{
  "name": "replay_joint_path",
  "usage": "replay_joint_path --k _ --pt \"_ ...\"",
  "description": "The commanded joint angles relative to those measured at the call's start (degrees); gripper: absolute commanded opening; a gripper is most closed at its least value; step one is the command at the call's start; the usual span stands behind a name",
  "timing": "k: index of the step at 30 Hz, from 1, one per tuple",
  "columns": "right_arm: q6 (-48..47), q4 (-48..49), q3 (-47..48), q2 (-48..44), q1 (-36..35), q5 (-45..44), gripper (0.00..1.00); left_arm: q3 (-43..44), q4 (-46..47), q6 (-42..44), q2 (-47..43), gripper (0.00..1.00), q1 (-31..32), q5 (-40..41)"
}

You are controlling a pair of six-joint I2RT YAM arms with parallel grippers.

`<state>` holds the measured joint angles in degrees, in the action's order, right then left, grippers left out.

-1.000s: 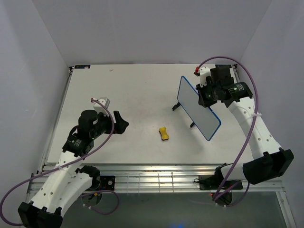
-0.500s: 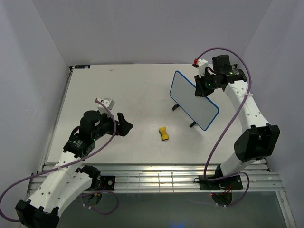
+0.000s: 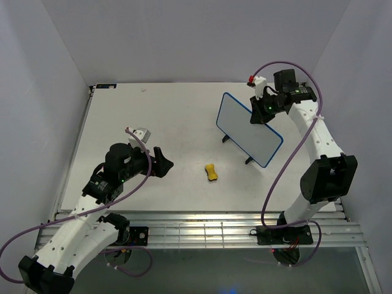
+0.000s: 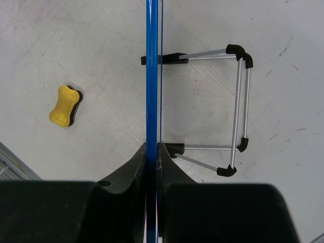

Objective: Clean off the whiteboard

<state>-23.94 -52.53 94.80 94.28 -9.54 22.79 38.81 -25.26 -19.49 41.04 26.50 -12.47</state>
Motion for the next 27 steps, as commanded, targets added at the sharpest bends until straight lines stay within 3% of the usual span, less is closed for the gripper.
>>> replay_joint_path --k 1,7,8,16,19,27 --pt "-1.19 1.73 0.29 1.25 0.4 2.71 0.08 -0.4 0.29 0.5 -0.96 0.98 0.74 0.43" --pt "-0.93 2.08 -0.23 1.43 0.75 -0.02 0.1 -0.4 0.12 0.5 -1.13 0.98 1.45 0.96" --pt "-0.41 2.43 -0.32 1.43 0.66 -0.72 0.21 -0.31 0.21 0.5 -1.13 0.98 1.45 0.96" --pt "0.74 4.62 -0.41 3.01 0.93 -8.19 0.5 -0.4 0.03 0.5 -1.13 0.98 1.89 1.22" --pt "0.74 6.82 -1.37 3.89 1.1 -10.57 0.75 -0.4 0.03 0.59 -1.05 0.98 1.97 0.96" --pt "0.04 8.67 1.52 9.16 2.77 -14.87 0.83 -0.31 0.12 0.68 -0.78 0.98 2.15 0.25"
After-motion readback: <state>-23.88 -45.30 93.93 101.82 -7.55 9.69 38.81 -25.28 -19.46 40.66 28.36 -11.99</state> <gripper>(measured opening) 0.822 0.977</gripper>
